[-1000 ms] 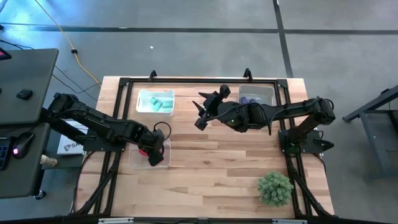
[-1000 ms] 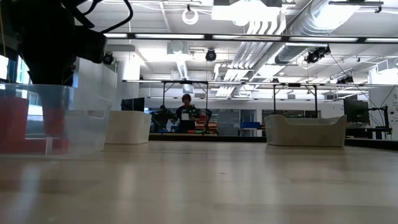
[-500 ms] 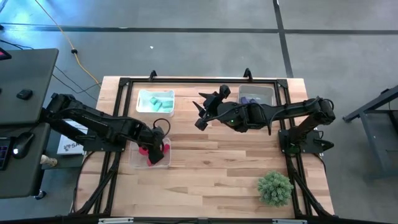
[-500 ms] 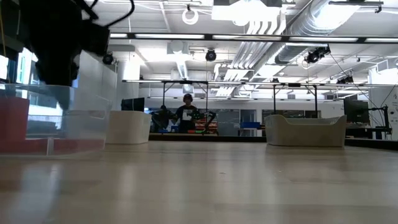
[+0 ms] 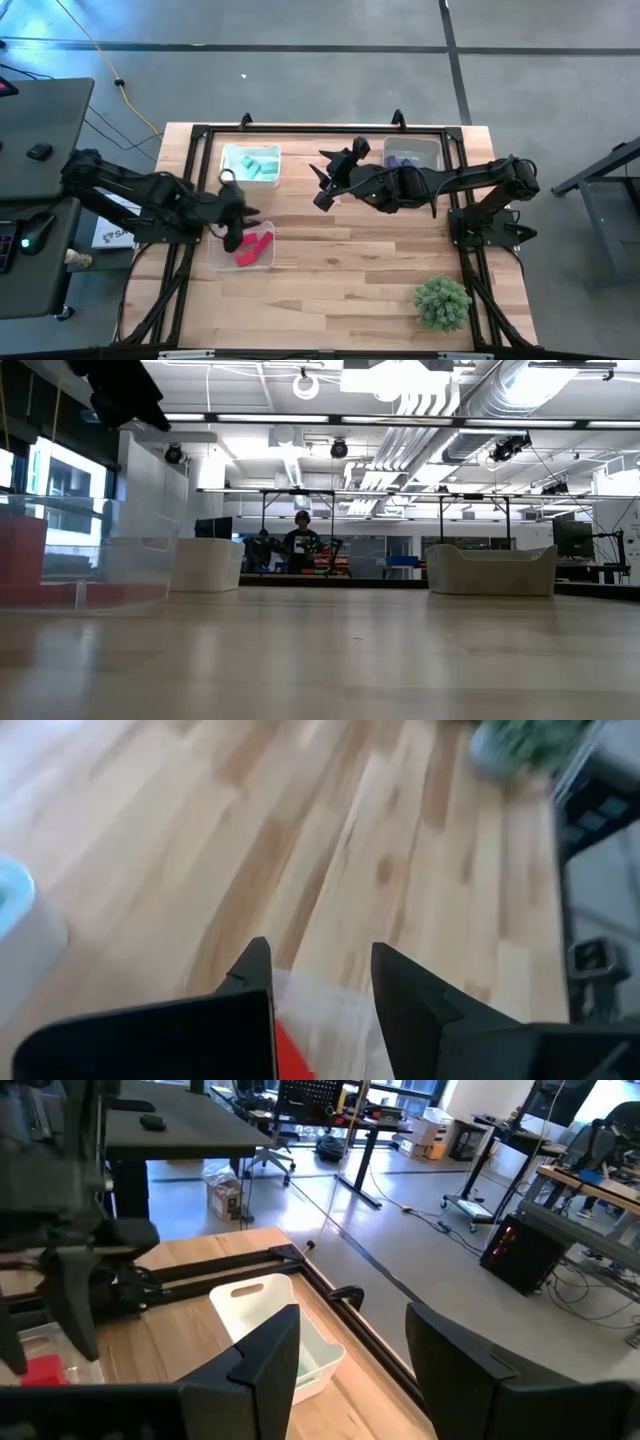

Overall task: Sort & place blocks by color
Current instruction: Return to Home Position

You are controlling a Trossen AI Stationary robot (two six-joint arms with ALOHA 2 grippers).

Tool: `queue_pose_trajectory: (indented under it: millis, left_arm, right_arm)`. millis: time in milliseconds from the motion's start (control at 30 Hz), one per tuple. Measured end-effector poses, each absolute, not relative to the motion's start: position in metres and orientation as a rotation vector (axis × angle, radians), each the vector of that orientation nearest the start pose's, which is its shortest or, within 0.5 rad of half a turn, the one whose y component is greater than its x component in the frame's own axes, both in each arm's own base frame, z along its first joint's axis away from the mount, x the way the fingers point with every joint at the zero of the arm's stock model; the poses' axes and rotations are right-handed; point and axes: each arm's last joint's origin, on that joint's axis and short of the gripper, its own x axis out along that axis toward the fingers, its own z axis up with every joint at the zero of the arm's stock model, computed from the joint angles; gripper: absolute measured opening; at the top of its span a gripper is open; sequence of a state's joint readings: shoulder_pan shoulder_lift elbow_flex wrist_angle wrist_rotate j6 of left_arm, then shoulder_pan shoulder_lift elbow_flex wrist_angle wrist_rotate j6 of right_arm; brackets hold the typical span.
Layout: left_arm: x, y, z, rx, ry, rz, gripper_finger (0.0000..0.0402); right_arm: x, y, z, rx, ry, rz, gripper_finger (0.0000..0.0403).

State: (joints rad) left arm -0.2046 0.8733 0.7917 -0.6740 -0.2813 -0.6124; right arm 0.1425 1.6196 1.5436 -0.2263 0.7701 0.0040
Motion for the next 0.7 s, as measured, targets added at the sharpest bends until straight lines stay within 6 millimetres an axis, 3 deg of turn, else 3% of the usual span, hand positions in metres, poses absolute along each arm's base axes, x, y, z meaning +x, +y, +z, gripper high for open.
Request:
queue_pose_trajectory:
  millis: [200, 467, 700]
  left_arm:
    - [0.146, -0.021, 0.274, -0.407, 0.475, 0.245, 0.0076]
    - [0.132, -0.018, 0.236, -0.393, 0.232, 0.156, 0.0063]
    - [0.124, -0.018, 0.202, -0.41, 0.137, 0.107, 0.0062]
  right_arm:
    - [0.366, 0.034, 0.383, -0.082, 0.257, -0.595, 0.0174]
    - [0.366, 0.034, 0.382, -0.034, 0.247, -0.567, 0.0174]
    - [0.367, 0.035, 0.382, -0.018, 0.252, -0.542, 0.0174]
